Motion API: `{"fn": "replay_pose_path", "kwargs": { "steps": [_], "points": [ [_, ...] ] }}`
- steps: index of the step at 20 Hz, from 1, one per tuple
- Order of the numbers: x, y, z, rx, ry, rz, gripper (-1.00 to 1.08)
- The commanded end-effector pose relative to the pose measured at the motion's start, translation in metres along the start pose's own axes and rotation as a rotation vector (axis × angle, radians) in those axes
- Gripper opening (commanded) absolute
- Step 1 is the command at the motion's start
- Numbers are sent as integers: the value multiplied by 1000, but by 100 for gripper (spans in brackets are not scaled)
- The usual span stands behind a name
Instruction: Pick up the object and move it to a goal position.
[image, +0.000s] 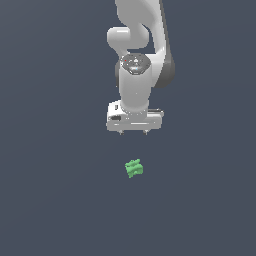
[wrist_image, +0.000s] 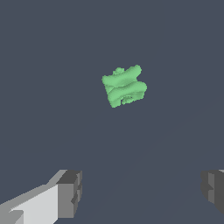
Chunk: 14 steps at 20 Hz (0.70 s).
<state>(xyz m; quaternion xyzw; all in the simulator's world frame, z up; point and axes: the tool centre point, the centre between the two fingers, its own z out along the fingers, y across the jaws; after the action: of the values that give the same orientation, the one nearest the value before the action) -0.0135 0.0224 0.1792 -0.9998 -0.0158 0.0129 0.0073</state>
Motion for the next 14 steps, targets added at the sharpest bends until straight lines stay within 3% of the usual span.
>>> {"fn": "replay_pose_path", "kwargs": {
  "steps": [1, 9, 14],
  "points": [
    [0, 0, 0, 0, 0, 0, 100],
    [-2, -30, -4, 24, -14, -32, 100],
    [-2, -30, -4, 23, -14, -34, 100]
  ]
}}
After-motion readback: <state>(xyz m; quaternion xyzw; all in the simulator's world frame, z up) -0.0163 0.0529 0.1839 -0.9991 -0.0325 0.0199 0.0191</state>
